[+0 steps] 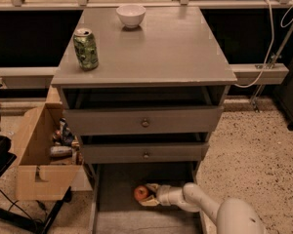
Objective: Place apple into bottom drawer
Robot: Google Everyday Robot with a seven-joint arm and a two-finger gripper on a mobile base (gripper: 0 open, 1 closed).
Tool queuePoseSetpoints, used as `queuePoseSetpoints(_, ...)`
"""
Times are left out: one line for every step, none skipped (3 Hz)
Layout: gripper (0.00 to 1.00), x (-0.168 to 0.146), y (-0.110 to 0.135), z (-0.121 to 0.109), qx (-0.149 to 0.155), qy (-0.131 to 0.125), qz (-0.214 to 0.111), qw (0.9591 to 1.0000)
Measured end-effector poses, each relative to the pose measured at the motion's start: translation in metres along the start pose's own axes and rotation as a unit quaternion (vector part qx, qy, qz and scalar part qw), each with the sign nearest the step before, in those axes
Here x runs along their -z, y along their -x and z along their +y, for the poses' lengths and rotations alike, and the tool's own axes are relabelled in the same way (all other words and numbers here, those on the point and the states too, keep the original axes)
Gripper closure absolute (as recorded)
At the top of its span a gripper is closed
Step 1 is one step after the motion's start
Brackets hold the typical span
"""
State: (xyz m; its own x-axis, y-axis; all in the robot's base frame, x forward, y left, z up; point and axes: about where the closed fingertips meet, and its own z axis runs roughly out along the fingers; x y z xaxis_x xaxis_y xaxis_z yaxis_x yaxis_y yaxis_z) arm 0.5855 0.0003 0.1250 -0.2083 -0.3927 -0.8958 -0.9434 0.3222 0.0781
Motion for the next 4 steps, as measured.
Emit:
queuePoseSetpoints(0.39,-0.0022,0.0003,0.0019,0.000,0.002,-0.001,1.0000)
queuePoseSetpoints(0.08,-0.0050,0.0007,0.0044,-0.001,0.005,-0.001,1.0000)
queuePoseSetpoints(0.00,-0.0061,0.0009,0.0053,-0.001,0.006,-0.001,1.0000)
queuePoseSetpoints(0.00,-0.0023,0.0011,0.0064,-0.003,0.008,-0.007,0.9999)
